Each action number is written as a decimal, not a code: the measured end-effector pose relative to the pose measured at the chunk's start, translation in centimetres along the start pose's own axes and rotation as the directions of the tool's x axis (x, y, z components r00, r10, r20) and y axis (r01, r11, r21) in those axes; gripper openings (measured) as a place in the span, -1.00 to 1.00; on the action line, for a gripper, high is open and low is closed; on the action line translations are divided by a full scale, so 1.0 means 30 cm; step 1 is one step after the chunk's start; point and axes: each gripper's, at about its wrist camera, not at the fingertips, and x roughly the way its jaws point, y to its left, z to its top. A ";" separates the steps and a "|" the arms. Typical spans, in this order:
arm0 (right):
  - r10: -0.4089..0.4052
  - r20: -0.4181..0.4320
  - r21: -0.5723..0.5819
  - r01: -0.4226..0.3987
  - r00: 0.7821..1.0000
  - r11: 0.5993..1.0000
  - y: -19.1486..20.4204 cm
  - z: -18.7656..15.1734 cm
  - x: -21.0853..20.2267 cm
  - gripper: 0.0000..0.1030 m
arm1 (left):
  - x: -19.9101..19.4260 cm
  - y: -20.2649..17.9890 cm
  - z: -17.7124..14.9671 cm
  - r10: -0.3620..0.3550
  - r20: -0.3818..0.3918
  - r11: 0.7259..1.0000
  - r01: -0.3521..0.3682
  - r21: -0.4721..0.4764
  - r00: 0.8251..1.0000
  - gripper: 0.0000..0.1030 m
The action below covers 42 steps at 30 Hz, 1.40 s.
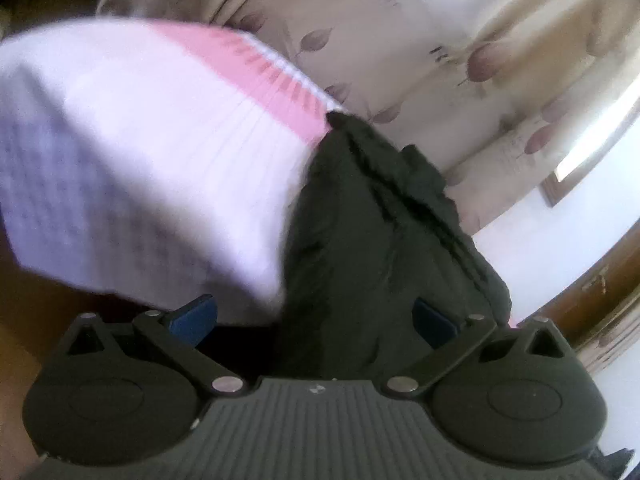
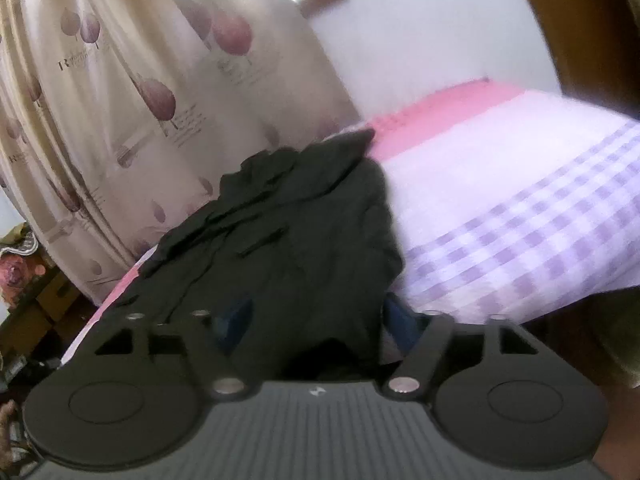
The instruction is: Fold large clothes
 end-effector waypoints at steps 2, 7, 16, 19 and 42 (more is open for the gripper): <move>-0.001 -0.017 0.008 0.001 1.000 1.000 0.003 -0.011 0.027 0.31 | 0.017 0.022 -0.008 -0.020 -0.021 1.000 0.019 -0.012 1.000 0.98; 0.007 -0.039 0.050 -0.005 0.999 0.999 -0.003 -0.042 0.072 -0.05 | 0.083 0.023 -0.030 -0.049 -0.066 0.999 0.048 -0.023 0.997 0.27; 0.106 -0.032 0.154 -0.100 0.994 0.983 -0.013 -0.008 0.033 -0.67 | 0.023 -0.099 -0.016 -0.089 -0.019 0.994 0.090 0.063 0.996 -0.71; 0.177 0.003 0.230 -0.172 0.984 0.958 -0.016 0.020 0.008 -0.67 | -0.029 -0.138 0.017 -0.142 0.035 0.988 0.140 0.057 0.989 -0.73; 0.347 0.181 0.327 -0.389 0.920 0.862 0.036 0.481 0.155 -0.66 | 0.073 -0.418 0.358 -0.221 0.270 0.974 0.227 0.012 0.937 -0.72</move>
